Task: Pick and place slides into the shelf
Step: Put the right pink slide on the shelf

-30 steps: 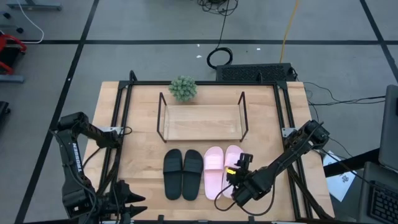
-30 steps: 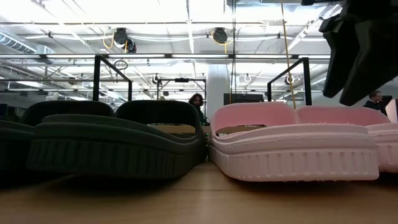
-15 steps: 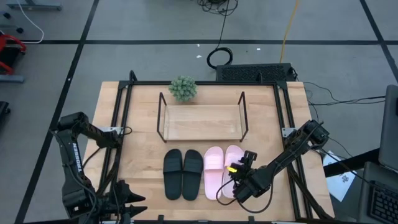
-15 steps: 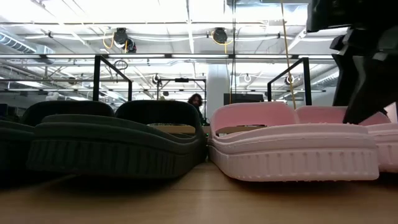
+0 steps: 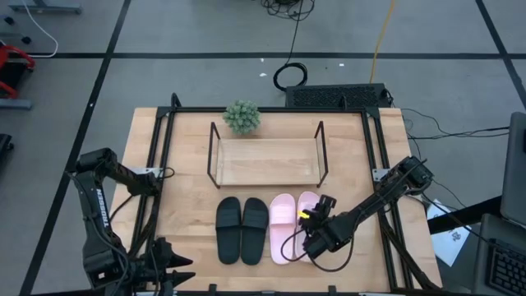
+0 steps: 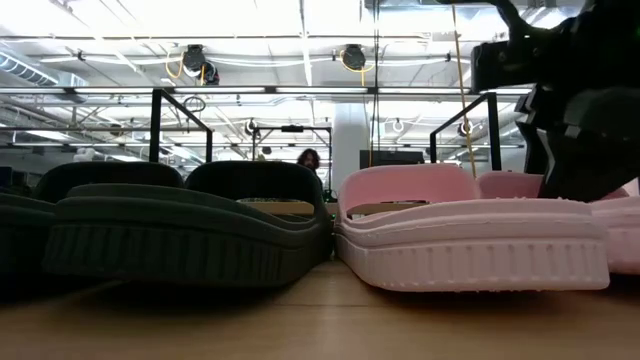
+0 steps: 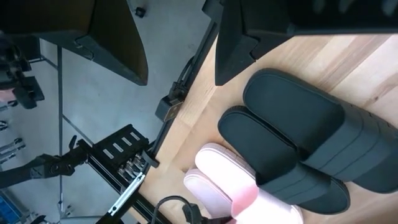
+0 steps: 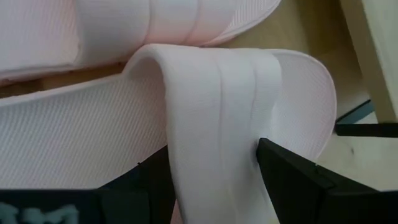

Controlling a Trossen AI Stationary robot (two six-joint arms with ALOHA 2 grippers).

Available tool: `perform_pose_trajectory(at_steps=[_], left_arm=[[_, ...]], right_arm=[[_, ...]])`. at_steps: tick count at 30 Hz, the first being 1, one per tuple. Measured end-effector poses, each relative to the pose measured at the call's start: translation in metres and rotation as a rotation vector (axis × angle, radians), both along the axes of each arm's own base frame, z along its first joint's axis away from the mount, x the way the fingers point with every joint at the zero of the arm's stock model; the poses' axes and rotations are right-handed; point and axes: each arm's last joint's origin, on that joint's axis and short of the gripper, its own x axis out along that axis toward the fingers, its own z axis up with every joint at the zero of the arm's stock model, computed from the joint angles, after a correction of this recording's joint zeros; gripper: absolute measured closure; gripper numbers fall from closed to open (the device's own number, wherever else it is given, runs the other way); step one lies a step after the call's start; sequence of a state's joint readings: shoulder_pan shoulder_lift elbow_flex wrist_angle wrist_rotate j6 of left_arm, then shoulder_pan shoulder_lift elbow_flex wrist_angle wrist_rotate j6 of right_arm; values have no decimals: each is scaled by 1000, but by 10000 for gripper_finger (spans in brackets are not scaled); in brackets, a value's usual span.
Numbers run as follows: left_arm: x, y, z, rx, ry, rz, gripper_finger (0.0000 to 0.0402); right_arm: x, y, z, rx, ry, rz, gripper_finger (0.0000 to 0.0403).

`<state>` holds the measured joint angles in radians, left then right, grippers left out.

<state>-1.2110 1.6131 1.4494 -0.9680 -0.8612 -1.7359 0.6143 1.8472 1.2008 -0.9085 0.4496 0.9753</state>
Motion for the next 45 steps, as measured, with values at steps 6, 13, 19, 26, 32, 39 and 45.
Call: perform_pose_trajectory(at_steps=[6,13,19,26,32,39,45], left_arm=[[0,0,0,4,0,-2,213],[0,0,0,4,0,-2,213],[0,0,0,4,0,-2,213],[0,0,0,4,0,-2,213],[0,0,0,4,0,-2,213],[0,0,0,4,0,-2,213],[0,0,0,4,0,-2,213]], right_arm=[[2,2,-1,30,-6,17,201],[2,2,-1,36,-9,16,201],[2,2,-1,23,-18,19,202],[2,2,-1,25,-24,10,209],[3,2,-1,26,-25,9,211],[3,2,-1,25,-22,14,211],[3,0,-1,28,-26,-17,238]])
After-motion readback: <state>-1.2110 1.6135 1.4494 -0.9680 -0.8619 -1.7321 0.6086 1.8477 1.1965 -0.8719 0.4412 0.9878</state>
